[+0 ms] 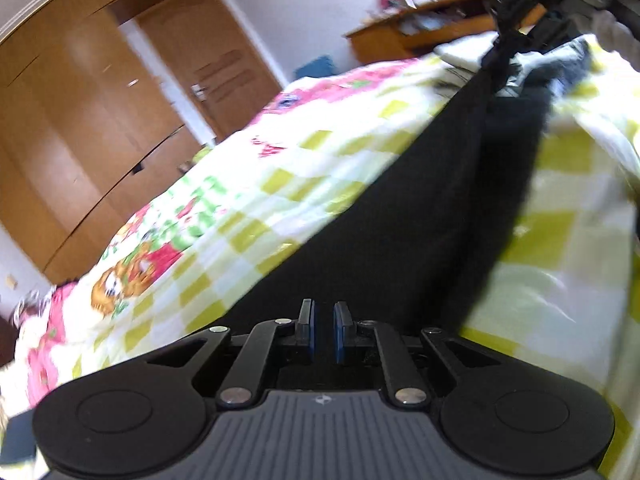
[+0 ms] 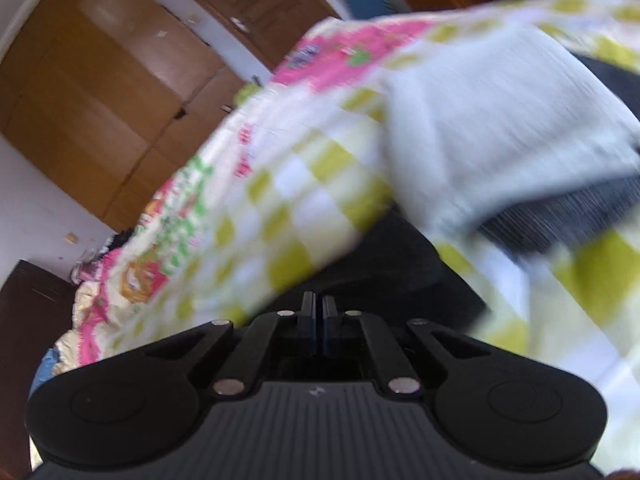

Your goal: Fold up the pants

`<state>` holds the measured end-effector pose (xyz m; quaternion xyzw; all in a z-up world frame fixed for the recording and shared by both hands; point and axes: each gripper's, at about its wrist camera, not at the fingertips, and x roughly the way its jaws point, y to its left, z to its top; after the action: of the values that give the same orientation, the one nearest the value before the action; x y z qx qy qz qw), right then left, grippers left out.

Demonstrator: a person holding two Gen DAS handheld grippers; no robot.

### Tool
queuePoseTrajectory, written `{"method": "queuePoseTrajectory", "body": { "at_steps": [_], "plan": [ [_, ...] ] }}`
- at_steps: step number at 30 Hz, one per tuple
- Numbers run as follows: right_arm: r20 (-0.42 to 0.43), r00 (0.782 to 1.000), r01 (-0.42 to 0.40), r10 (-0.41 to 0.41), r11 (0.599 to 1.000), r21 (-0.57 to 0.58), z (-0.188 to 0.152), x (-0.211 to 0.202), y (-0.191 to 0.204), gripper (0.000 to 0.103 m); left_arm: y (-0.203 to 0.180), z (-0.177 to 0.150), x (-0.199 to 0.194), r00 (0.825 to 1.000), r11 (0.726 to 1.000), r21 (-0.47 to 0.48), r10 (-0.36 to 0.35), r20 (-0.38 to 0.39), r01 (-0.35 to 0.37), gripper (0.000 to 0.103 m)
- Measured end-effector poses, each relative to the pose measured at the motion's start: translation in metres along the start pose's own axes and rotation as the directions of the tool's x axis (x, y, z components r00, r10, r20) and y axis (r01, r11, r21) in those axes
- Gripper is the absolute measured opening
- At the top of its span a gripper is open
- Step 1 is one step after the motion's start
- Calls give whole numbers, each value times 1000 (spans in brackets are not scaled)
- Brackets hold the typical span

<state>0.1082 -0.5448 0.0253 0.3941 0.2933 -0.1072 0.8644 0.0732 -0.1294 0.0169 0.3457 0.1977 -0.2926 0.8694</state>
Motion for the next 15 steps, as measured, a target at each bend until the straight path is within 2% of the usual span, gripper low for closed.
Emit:
{"method": "queuePoseTrajectory", "body": {
  "at_steps": [2,5,8,9,10,11,12,14,15],
  "plan": [
    [-22,1000,21,-21,999,37,-10,7,-21,4,-10,2,4,1000,999,34,-19,-21,19,26],
    [-7,1000,-20,21,990,138,-9,9,-40,9,-21,5,10,999,997,81,-15,-30,18,27],
    [25,997,-71,67,980,184,2,10,-46,13,-27,9,12,1000,995,98,-19,-16,21,27],
    [29,996,-90,86,977,191,5,12,-46,21,-28,10,13,1000,994,102,-24,-13,25,28],
    [29,996,-88,84,978,187,9,15,-46,33,-31,11,14,1000,994,109,-21,-8,21,29],
    [31,997,-70,66,980,185,11,19,-46,40,-33,12,15,1000,993,119,-14,-2,14,32],
    [31,998,-53,48,981,186,13,23,-46,43,-36,12,16,1000,991,131,-10,3,9,35],
    [13,998,-59,57,977,206,14,32,-50,43,-39,9,14,1000,989,145,-9,17,7,46],
    [10,998,-69,68,970,233,15,35,-51,43,-38,9,13,1000,990,143,-10,22,7,47]
  ]
}}
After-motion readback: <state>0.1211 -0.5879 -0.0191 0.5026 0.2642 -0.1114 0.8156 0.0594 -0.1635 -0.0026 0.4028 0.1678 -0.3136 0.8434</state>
